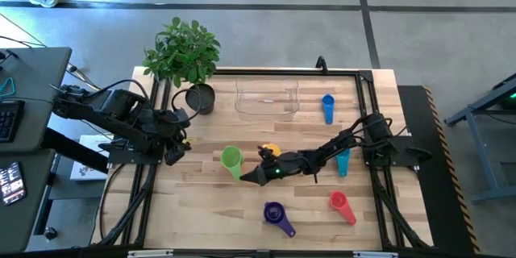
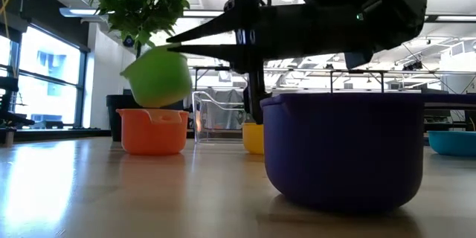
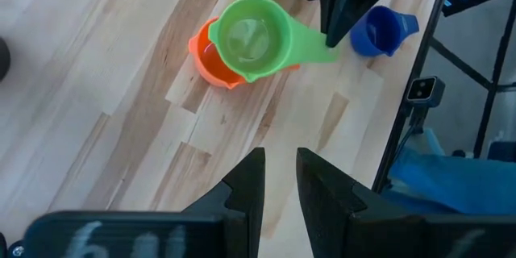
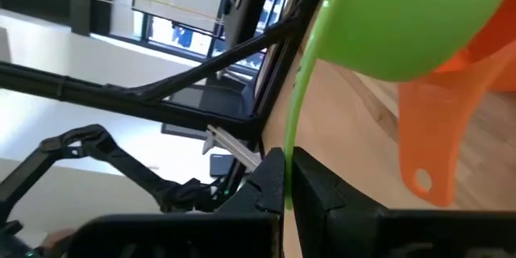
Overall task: Nest measuring cups in basket
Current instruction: Stack the green measuring cup on top of the orange measuring cup
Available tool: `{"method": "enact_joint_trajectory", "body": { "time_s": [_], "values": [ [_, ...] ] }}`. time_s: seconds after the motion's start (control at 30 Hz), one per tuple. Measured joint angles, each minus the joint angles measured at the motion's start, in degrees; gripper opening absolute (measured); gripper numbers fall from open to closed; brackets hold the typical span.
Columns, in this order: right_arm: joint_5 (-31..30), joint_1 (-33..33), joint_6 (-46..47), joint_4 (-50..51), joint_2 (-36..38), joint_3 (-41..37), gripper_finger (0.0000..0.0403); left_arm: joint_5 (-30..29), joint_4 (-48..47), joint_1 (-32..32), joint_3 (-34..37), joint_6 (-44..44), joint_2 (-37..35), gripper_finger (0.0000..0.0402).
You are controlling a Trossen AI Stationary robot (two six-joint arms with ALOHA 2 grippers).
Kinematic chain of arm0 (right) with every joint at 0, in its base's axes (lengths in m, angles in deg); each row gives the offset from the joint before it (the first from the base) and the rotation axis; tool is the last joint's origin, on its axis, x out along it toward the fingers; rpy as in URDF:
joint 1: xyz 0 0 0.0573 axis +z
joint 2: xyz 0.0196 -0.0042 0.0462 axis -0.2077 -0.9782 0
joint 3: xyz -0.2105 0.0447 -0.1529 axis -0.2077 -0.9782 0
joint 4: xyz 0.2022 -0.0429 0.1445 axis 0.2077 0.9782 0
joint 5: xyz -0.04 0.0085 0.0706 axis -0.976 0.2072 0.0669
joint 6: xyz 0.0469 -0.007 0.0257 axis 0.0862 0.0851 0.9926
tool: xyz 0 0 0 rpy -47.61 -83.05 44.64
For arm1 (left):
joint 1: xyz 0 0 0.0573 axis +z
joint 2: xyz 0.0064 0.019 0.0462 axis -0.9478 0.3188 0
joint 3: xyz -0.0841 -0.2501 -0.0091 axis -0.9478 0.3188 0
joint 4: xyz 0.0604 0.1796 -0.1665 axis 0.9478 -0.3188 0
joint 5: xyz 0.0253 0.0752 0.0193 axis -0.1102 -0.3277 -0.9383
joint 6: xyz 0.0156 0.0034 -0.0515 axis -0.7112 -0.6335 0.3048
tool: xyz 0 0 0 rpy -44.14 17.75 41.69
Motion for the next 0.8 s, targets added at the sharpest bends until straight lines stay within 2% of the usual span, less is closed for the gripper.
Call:
{"method": "enact_joint_trajectory", "body": {
  "time_s": [0.3,0.8],
  "values": [
    [0.22,-1.69,-0.08,3.12,0.00,0.99,0.0000,0.00,-0.02,0.00,0.00,-0.31,0.00,0.0062],
    [5.30,-2.43,-2.44,4.52,0.00,0.99,0.0000,0.00,0.00,0.00,0.00,-1.30,0.00,0.0062]
  ]
}}
